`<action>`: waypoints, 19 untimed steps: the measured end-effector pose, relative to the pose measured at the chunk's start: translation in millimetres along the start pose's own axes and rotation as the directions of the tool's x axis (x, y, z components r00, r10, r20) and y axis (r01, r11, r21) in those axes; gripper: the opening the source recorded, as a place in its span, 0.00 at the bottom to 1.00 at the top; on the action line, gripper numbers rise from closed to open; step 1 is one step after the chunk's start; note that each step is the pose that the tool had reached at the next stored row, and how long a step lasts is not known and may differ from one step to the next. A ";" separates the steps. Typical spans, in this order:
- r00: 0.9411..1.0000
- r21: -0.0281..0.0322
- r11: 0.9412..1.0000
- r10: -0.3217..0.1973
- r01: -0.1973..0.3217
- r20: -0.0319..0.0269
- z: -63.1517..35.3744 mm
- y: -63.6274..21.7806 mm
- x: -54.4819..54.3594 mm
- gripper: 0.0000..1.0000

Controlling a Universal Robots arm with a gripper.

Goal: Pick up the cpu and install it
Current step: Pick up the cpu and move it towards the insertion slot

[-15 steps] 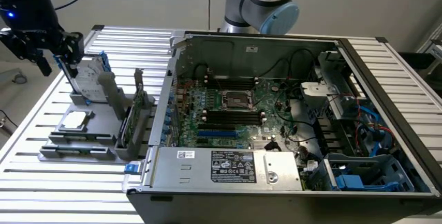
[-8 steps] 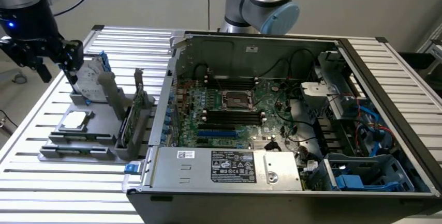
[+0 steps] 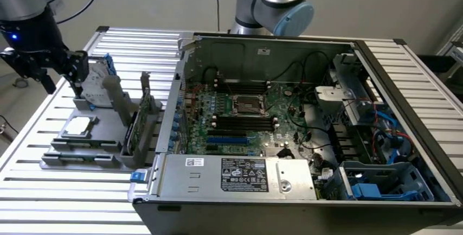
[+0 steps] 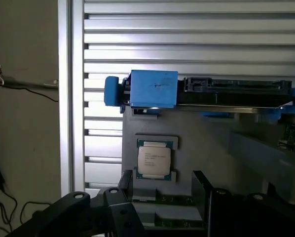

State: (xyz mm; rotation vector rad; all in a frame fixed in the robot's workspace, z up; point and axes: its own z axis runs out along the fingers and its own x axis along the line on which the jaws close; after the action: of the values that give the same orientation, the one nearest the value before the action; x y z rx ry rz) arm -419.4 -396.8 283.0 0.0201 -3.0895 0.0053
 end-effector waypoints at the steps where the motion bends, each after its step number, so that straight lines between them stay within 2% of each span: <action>1: 1.000 0.000 1.000 0.000 0.000 0.000 1.8 -0.4 0.3 0.60; 9: 1.000 0.000 1.000 0.000 0.000 0.001 16.5 -3.6 3.7 0.60; 12: 1.000 0.000 1.000 0.000 0.000 0.003 22.0 -5.0 4.4 0.60; 15: 1.000 0.000 1.000 0.000 0.000 0.007 27.6 -6.5 4.7 0.60; 19: 1.000 0.000 1.000 0.000 0.000 0.015 34.8 -8.4 4.6 0.60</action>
State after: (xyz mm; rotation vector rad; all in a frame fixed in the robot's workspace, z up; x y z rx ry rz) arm -425.8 -405.4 248.5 0.0202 -3.1045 0.0055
